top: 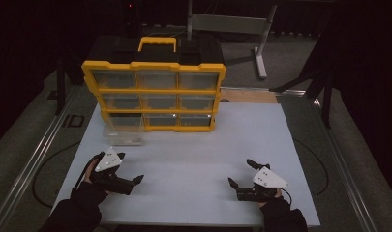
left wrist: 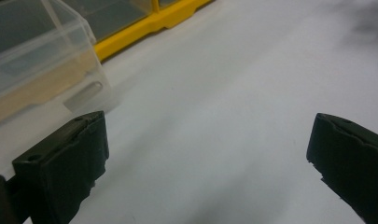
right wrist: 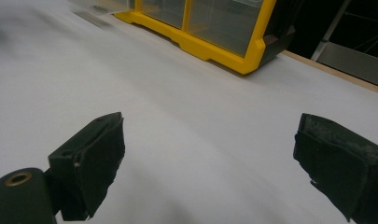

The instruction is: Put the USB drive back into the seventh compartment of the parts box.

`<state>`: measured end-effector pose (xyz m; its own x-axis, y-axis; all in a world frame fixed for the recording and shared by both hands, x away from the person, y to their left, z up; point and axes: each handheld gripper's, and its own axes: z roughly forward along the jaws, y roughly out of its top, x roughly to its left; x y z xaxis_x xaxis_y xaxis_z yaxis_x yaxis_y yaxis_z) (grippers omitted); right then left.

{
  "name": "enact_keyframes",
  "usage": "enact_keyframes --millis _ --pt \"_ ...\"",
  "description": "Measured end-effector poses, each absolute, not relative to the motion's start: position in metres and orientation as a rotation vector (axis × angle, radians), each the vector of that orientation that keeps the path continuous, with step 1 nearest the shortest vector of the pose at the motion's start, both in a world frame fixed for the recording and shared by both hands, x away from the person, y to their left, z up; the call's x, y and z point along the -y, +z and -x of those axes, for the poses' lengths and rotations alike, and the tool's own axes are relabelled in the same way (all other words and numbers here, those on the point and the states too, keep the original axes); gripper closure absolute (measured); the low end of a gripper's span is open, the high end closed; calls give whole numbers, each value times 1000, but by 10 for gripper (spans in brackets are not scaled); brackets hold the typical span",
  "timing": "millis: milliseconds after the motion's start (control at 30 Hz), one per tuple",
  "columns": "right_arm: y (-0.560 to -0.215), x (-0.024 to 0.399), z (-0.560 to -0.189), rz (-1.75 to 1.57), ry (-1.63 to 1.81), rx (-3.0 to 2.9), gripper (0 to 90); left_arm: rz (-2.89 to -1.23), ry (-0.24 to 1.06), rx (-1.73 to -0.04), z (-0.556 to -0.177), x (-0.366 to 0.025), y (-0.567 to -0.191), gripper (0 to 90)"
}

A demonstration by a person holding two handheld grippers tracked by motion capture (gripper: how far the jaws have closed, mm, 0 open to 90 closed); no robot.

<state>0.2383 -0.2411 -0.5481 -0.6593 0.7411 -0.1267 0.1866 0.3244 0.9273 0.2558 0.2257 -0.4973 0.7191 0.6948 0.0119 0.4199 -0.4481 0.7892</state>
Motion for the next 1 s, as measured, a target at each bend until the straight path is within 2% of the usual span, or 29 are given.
enact_keyframes --millis 1000 --pt "-549 241 -239 -804 1330 -2056 88 -2100 410 -875 -234 -246 -536 1"
